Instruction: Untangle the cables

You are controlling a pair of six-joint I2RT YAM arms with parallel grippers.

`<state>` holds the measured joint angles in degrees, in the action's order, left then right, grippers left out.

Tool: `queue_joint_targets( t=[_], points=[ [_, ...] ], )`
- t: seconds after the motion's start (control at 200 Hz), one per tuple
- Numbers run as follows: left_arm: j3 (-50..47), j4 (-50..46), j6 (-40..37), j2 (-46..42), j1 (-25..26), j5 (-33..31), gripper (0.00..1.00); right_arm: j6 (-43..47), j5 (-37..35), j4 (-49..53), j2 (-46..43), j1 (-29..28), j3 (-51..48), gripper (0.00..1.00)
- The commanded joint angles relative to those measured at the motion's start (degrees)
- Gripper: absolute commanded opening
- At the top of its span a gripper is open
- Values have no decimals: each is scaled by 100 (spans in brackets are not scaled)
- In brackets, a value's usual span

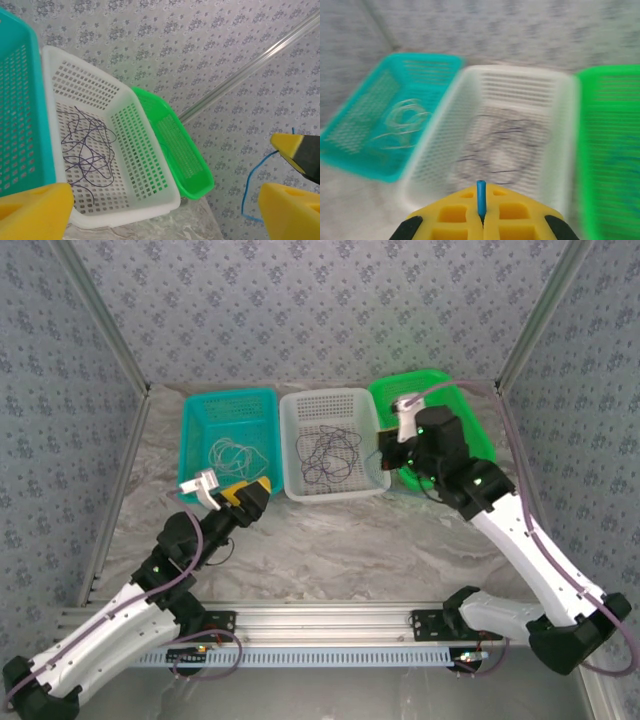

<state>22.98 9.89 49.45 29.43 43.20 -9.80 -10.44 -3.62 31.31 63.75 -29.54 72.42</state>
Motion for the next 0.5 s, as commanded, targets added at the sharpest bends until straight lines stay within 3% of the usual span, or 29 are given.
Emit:
queue_joint_targets(
  t=[0.0, 0.12, 0.3, 0.495],
  points=[
    [-9, -115, -104, 77, 25, -41, 95, 640, -46, 355, 117, 960, -12, 0],
    [25, -114, -88, 183, 26, 126, 94, 660, 334, -243, 206, 1723, -168, 0],
    [-86, -125, -55, 212, 30, 136, 94, 741, 853, -341, 969, 2728, 136, 0],
    [-175, -260, 24, 136, 22, 211, 93, 783, 1139, -776, 1896, 3265, 529, 0]
  ],
)
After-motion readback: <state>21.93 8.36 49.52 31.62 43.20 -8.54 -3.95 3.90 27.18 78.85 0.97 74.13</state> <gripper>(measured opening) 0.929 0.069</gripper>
